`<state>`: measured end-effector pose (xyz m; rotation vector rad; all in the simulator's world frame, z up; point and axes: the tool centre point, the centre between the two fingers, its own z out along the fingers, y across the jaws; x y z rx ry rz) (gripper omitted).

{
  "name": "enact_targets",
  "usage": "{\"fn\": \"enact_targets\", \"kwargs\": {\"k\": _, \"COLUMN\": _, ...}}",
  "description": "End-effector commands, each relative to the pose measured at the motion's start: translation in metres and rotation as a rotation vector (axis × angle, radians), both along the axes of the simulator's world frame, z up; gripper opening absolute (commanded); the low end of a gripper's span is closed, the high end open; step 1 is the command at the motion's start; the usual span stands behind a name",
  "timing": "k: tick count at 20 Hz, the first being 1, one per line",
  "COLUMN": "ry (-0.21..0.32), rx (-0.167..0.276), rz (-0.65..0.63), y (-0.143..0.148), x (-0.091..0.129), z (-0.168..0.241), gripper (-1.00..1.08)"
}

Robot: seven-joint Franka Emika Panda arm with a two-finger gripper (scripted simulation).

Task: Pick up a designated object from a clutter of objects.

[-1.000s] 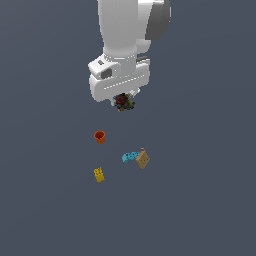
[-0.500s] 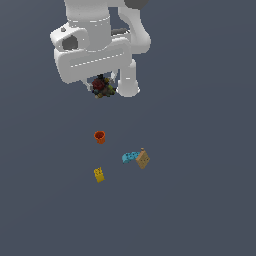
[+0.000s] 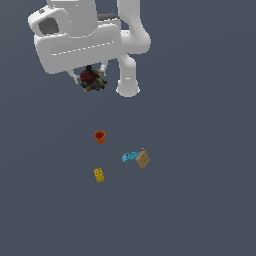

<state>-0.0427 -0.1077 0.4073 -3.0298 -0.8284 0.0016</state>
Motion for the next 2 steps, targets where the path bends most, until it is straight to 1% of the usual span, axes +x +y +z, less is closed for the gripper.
{"fn": "enact_targets", "kwargs": {"k": 1, "ry": -0.001, "rx": 0.000, "rz": 0.001, "y": -0.0019, "x": 0.0010, "z": 0.0030, "gripper": -1.00}}
{"fn": "enact_targets", "kwargs": {"k": 2, "ry": -0.001, "rx": 0.000, "rz": 0.001, "y": -0.0021, "x": 0.0011, "z": 0.0032, "gripper": -1.00}}
